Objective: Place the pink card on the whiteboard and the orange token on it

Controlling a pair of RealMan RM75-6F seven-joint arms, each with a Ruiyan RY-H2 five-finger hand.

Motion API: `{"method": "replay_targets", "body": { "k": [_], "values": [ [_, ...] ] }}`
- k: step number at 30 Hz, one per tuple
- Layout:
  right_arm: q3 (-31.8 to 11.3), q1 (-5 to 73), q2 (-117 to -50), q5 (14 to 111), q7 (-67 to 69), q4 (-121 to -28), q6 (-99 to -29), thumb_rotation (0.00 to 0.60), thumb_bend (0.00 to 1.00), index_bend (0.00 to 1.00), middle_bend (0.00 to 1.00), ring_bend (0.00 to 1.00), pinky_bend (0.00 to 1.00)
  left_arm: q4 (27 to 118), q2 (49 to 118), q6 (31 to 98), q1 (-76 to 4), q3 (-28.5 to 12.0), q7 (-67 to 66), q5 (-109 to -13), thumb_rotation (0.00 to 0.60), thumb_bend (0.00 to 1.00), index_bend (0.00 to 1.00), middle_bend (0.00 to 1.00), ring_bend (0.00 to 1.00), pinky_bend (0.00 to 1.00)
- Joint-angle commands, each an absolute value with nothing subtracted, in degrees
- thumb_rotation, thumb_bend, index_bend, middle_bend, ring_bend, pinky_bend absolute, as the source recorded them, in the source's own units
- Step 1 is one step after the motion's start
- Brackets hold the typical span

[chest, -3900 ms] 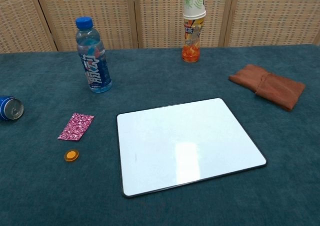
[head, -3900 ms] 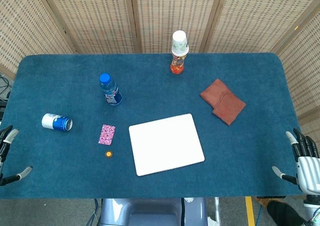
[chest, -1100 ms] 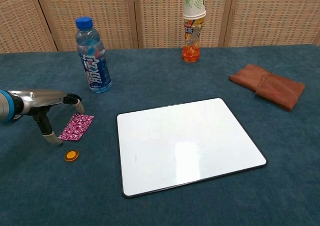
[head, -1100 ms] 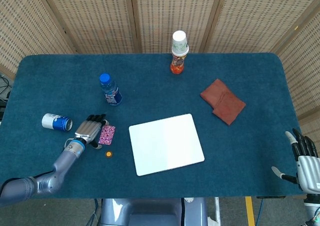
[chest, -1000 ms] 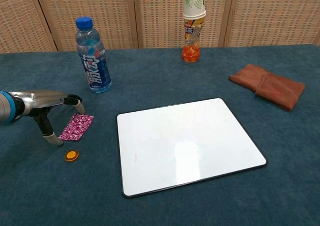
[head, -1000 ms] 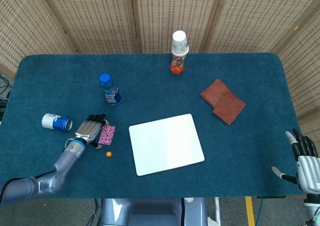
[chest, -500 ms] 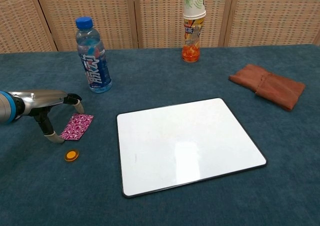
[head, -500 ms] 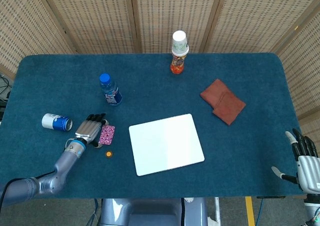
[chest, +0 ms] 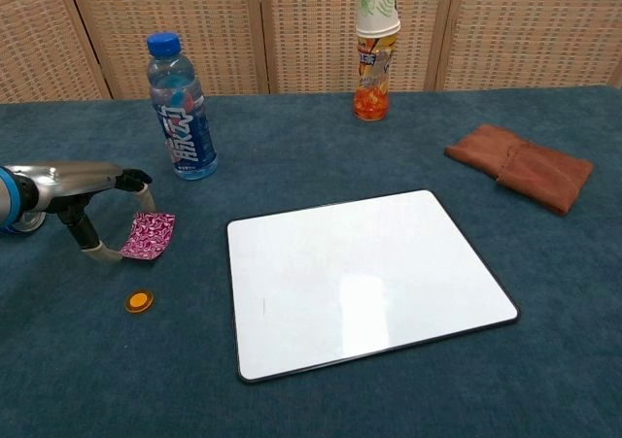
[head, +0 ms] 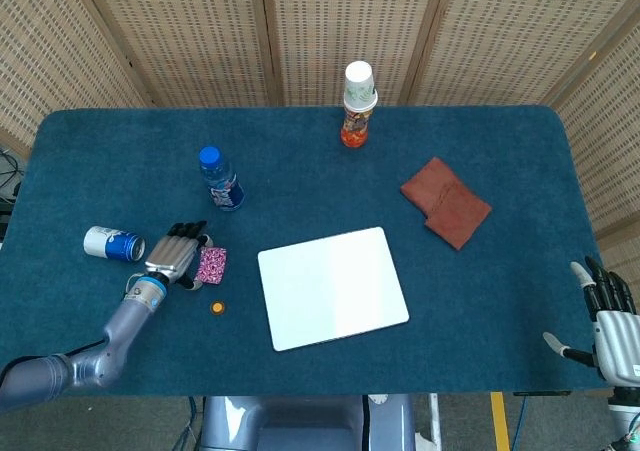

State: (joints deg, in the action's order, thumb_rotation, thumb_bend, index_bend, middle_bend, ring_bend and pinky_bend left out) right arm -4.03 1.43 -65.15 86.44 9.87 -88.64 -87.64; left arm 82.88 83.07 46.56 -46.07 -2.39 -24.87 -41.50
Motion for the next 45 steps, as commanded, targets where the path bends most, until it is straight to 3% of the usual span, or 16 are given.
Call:
{"method": "replay_targets", "body": {
  "k": [1,24,32,42,43,45],
  "values": [
    [-4.03,1.43,-65.13,86.37,9.79,-88.68,-87.60,0.600,0.05,0.00,0.00,0.00,0.00,83.75,81.69,46.27,-46.05,-2.78,-24.24,-41.55,0.600,0.23,0.42,0.00,0.00,0.00],
    [-3.99,1.45,-64.90,86.29,10.03,-88.99,-87.39,0.600,0.05,0.00,0.00,0.00,0.00,94.96,76.65,49.82,-48.12,-5.38,-25.77,-44.79,0.600,0.20,0.42,0.00,0.00,0.00],
    [-4.07,1.48,-64.93,86.10,9.76,-88.97,-87.31,0.600,0.05,0.00,0.00,0.00,0.00,97.39,81.83,50.23,-52.96,-7.39,-30.28,-41.55,0.600,0.20,0.42,0.00,0.00,0.00],
    [-4.22,1.63,-64.87,85.56,10.23,-88.89,-86.75,0.600,0.05,0.00,0.00,0.00,0.00,91.70,91.44,49.57,-59.80,-9.62,-34.73,-34.16,0.600,0.19,0.42,0.00,0.00,0.00],
    [-4.22,1.65,-64.83,85.55,10.41,-88.86,-86.69,0.600,0.05,0.00,0.00,0.00,0.00,91.02,92.26,49.44,-60.26,-9.63,-34.89,-33.84,0.600,0.19,0.39,0.00,0.00,0.00],
    [-4.19,1.65,-64.75,85.55,10.58,-88.84,-86.61,0.600,0.05,0.00,0.00,0.00,0.00,89.98,93.49,49.49,-60.96,-9.56,-35.23,-33.30,0.600,0.17,0.25,0.00,0.00,0.00]
  ]
}}
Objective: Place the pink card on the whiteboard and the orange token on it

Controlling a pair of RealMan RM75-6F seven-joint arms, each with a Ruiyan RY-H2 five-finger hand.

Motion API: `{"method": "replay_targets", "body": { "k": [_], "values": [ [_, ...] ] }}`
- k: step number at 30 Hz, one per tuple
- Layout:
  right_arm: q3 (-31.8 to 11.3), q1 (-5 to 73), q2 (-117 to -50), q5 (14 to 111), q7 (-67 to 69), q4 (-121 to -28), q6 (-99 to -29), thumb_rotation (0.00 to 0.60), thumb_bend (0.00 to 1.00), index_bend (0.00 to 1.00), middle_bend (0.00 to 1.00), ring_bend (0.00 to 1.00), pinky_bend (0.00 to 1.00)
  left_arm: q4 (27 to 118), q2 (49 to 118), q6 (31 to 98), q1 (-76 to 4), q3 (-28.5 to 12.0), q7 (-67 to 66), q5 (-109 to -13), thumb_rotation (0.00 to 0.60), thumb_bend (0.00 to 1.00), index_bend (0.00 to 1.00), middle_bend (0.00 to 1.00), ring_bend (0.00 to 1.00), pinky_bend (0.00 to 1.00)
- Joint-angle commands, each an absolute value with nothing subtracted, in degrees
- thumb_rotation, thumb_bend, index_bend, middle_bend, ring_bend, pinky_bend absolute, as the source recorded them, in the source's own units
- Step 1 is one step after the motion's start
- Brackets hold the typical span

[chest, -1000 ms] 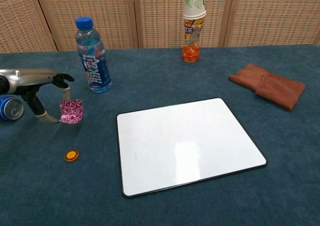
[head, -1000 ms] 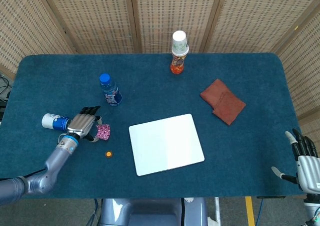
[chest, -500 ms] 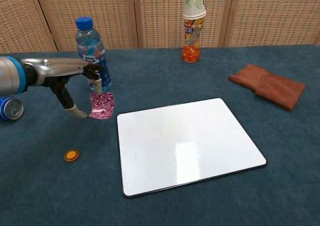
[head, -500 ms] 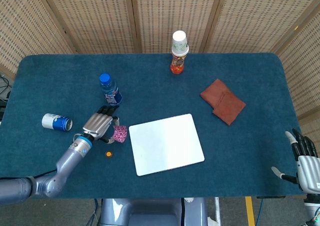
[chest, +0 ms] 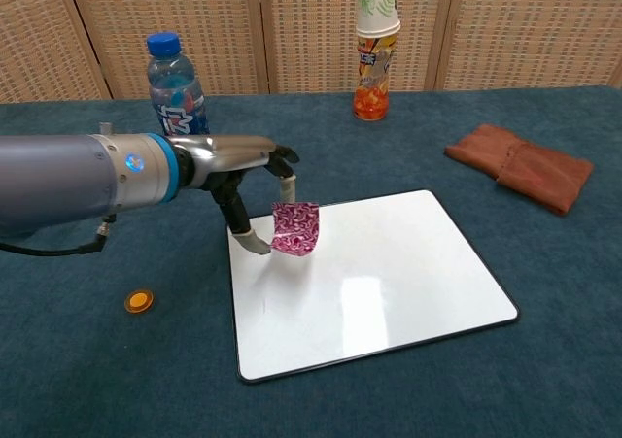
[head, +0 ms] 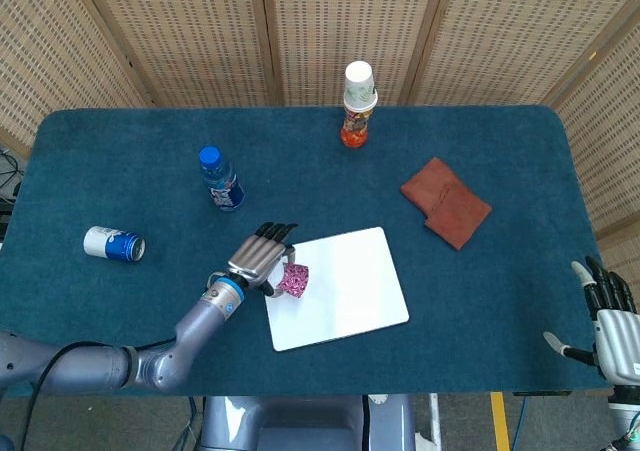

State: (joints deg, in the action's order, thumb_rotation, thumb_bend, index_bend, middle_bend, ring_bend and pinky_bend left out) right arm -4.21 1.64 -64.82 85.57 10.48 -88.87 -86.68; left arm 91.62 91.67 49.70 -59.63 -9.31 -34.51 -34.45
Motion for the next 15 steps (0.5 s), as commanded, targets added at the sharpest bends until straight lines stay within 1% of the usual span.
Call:
{"method": "replay_targets", "body": {
  "k": [1,2,3,5,11,15],
  "values": [
    [-4.18,1.65,-64.73,85.55,10.65,-88.83,-86.60,0.600,0.04,0.00,0.00,0.00,0.00,89.67,93.94,49.52,-61.20,-9.54,-35.29,-33.17,0.600,0.15,0.13,0.00,0.00,0.00],
    [-4.17,1.64,-64.71,85.56,10.73,-88.83,-86.60,0.600,0.05,0.00,0.00,0.00,0.00,89.44,94.28,49.60,-61.35,-9.50,-35.26,-33.13,0.600,0.13,0.04,0.00,0.00,0.00],
    [-4.16,1.64,-64.69,85.58,10.79,-88.84,-86.60,0.600,0.05,0.00,0.00,0.00,0.00,89.34,94.48,49.68,-61.42,-9.45,-35.15,-33.22,0.600,0.12,0.01,0.00,0.00,0.00],
    [-4.13,1.61,-64.67,85.59,10.81,-88.80,-86.62,0.600,0.05,0.00,0.00,0.00,0.00,89.45,94.51,49.90,-61.36,-9.26,-34.70,-34.18,0.600,0.10,0.00,0.00,0.00,0.00],
    [-4.13,1.54,-64.72,85.66,10.70,-88.79,-86.80,0.600,0.05,0.00,0.00,0.00,0.00,92.86,91.63,50.22,-59.63,-8.42,-31.82,-39.26,0.600,0.10,0.00,0.00,0.00,0.00],
    [-4.10,1.47,-64.75,85.75,10.63,-88.80,-86.95,0.600,0.05,0.00,0.00,0.00,0.00,96.84,87.88,52.23,-56.85,-6.26,-29.88,-45.37,0.600,0.11,0.00,0.00,0.00,0.00]
  ]
}}
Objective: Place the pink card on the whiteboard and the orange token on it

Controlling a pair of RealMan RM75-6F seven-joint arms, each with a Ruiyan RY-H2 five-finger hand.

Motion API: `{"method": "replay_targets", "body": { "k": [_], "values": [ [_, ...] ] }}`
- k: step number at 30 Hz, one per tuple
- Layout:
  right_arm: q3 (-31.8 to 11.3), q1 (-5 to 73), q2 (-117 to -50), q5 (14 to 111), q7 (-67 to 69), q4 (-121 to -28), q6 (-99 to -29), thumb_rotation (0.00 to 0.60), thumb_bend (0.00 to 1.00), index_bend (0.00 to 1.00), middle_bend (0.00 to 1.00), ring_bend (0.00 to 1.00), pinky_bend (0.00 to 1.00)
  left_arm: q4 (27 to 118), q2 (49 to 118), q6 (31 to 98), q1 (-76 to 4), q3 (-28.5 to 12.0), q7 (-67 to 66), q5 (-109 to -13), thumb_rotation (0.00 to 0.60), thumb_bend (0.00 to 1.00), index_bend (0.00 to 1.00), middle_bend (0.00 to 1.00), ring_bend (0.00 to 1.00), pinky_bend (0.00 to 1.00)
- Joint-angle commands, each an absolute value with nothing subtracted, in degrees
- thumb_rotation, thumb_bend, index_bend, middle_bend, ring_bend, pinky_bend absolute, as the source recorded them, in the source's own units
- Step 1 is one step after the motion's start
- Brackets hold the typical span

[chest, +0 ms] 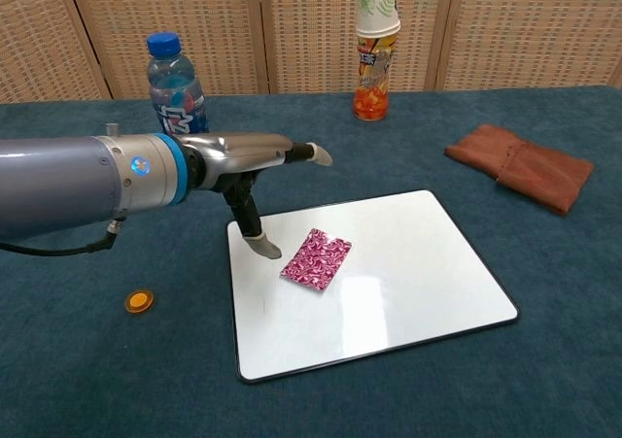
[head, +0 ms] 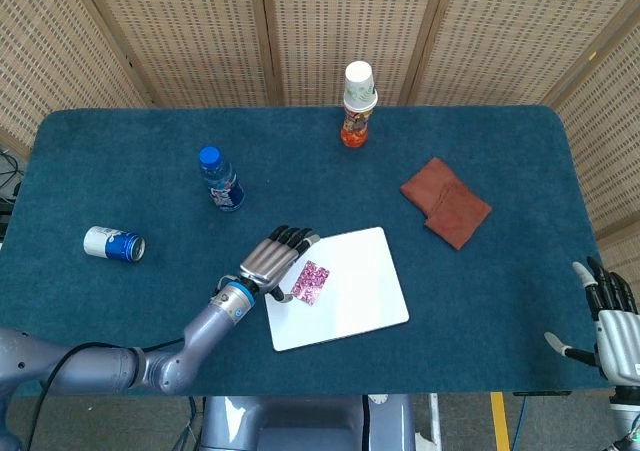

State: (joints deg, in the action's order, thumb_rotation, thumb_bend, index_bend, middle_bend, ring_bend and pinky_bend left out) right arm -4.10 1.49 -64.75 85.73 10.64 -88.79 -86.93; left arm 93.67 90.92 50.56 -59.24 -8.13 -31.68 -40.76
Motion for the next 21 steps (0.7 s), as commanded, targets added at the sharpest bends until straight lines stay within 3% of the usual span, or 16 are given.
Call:
{"method": "replay_targets", "body": {
  "k": [1,4,11,21],
  "values": [
    [-4.09,1.46,-64.75,85.76,10.62,-88.82,-86.98,0.600,0.05,0.00,0.00,0.00,0.00,97.69,86.89,52.82,-55.94,-5.43,-29.28,-47.25,0.600,0.12,0.00,0.00,0.00,0.00],
    [-4.05,1.42,-64.75,85.82,10.52,-88.84,-87.05,0.600,0.05,0.00,0.00,0.00,0.00,99.42,84.05,54.56,-52.96,-2.59,-27.30,-52.39,0.600,0.15,0.04,0.00,0.00,0.00],
    [-4.06,1.39,-64.80,85.83,10.03,-89.02,-87.13,0.600,0.05,0.00,0.00,0.00,0.00,97.14,80.64,58.60,-45.42,3.72,-19.55,-64.63,0.600,0.29,0.27,0.00,0.00,0.00],
    [-4.03,1.33,-64.86,85.95,9.85,-89.00,-87.29,0.600,0.04,0.00,0.00,0.00,0.00,87.48,83.44,61.82,-38.57,7.53,-10.33,-74.00,0.600,0.30,0.33,0.00,0.00,0.00]
  ]
}}
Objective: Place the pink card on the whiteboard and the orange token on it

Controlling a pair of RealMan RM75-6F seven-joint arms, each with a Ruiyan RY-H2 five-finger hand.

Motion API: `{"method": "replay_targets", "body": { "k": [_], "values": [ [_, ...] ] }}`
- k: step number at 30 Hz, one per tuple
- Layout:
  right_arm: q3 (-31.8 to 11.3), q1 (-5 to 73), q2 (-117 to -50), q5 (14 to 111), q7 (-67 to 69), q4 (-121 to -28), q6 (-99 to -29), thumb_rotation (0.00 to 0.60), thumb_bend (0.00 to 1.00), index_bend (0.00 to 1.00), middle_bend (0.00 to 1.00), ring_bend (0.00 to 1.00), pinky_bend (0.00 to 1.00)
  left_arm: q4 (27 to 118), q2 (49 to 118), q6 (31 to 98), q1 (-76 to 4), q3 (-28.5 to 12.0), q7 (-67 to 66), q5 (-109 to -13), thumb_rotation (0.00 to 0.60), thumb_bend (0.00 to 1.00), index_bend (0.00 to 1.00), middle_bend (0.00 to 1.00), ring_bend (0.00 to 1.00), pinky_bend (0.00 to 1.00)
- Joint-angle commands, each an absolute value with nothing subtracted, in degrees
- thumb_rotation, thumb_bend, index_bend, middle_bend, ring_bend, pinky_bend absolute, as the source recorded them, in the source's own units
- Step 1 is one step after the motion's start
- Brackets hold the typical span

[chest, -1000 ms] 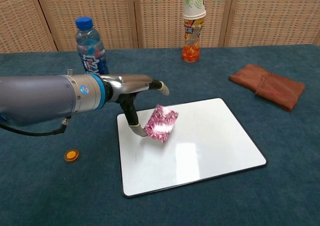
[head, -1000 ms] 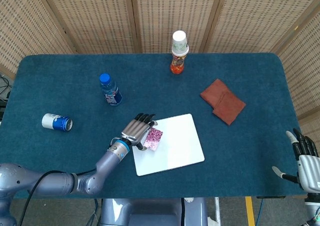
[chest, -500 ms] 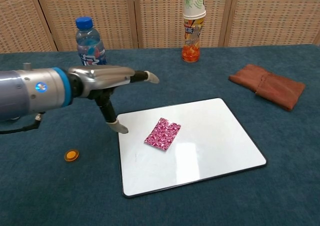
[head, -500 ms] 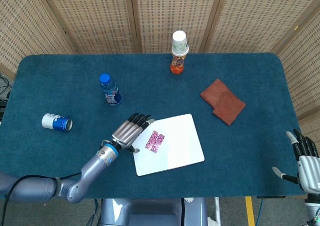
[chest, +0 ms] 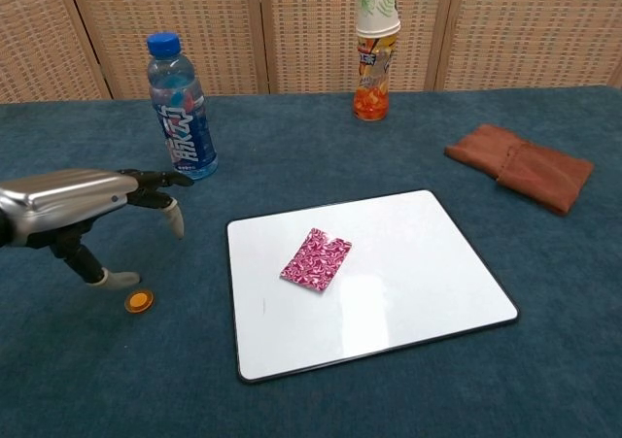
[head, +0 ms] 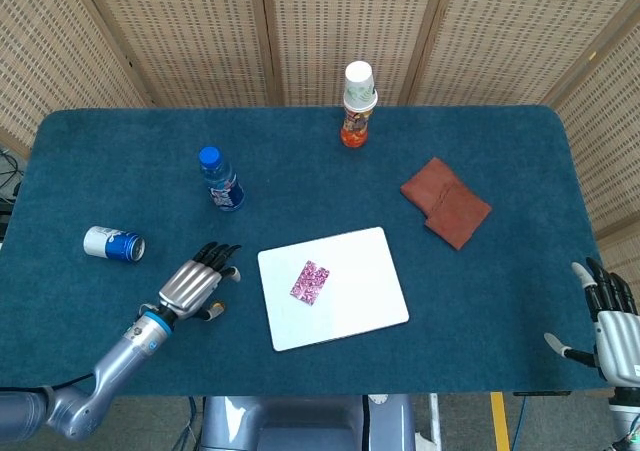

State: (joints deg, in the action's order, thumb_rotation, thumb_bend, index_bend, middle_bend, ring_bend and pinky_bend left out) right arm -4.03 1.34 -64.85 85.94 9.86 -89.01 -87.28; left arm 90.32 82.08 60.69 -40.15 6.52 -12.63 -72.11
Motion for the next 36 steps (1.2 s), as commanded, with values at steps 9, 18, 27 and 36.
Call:
{"method": "replay_targets", "body": {
  "k": [9,18,27,36],
  "values": [
    [-4.05,1.35,-64.84,85.90,9.84,-89.02,-87.23,0.600,0.05,0.00,0.00,0.00,0.00,81.60,85.72,63.31,-34.79,8.77,-5.57,-78.80,0.600,0.30,0.36,0.00,0.00,0.00],
    [-4.02,1.33,-64.81,85.97,9.98,-89.02,-87.25,0.600,0.04,0.00,0.00,0.00,0.00,80.57,85.85,61.99,-33.75,7.86,-5.79,-80.25,0.600,0.30,0.37,0.00,0.00,0.00],
    [-4.01,1.35,-64.78,85.95,10.04,-89.00,-87.17,0.600,0.05,0.00,0.00,0.00,0.00,79.90,86.60,60.01,-33.04,6.80,-7.02,-80.07,0.600,0.30,0.38,0.00,0.00,0.00],
    [-4.00,1.36,-64.73,85.93,10.14,-89.05,-87.11,0.600,0.05,0.00,0.00,0.00,0.00,77.44,88.54,58.82,-32.51,5.59,-7.10,-80.12,0.600,0.30,0.39,0.00,0.00,0.00]
  ]
}}
